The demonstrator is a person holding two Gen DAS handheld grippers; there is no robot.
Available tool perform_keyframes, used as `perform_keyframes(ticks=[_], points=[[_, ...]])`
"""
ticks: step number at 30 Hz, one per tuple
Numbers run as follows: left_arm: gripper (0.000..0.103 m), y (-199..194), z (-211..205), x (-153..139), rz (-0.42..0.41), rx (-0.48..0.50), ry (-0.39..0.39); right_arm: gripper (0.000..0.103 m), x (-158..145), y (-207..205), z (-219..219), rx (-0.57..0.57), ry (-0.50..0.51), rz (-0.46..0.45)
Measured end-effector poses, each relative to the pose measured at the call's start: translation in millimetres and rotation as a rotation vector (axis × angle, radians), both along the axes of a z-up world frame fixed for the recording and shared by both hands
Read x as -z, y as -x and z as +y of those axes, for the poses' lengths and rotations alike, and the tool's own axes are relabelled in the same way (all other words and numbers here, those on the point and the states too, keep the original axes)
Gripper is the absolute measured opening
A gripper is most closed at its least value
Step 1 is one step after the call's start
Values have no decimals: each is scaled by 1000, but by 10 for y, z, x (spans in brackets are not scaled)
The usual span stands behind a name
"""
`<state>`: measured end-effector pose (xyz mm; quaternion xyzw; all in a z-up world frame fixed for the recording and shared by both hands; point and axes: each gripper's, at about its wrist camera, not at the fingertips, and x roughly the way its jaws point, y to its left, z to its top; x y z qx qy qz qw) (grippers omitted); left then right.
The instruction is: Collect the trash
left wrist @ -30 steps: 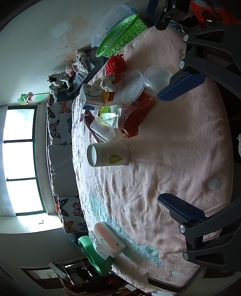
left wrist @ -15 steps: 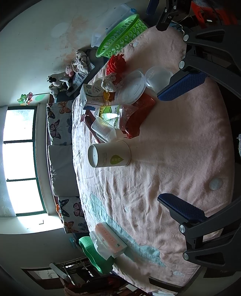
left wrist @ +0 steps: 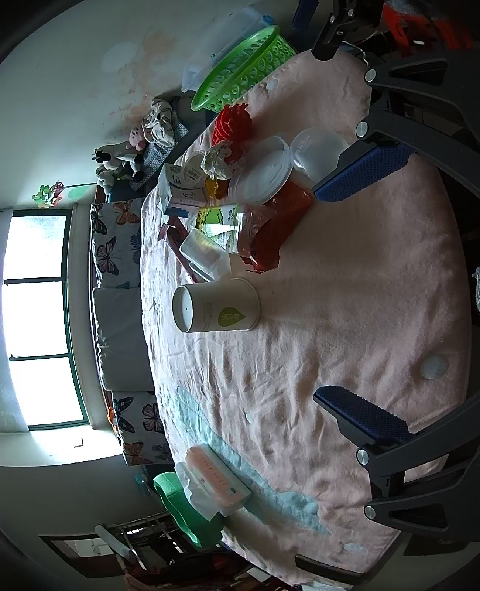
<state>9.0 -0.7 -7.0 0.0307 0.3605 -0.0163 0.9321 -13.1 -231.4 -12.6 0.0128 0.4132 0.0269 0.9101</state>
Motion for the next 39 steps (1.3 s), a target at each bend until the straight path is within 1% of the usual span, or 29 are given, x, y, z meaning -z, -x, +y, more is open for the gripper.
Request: perform_keyframes(ticks=[20, 33, 39], points=[[97, -81, 53, 34, 9, -6, 6, 99, 10, -66, 42, -8, 6, 5], [97, -160, 120, 13, 18, -19, 10, 99, 1, -143, 76, -35, 4, -3], [97, -216, 174, -17, 18, -34, 7, 99, -9, -210, 113, -68, -12, -16]])
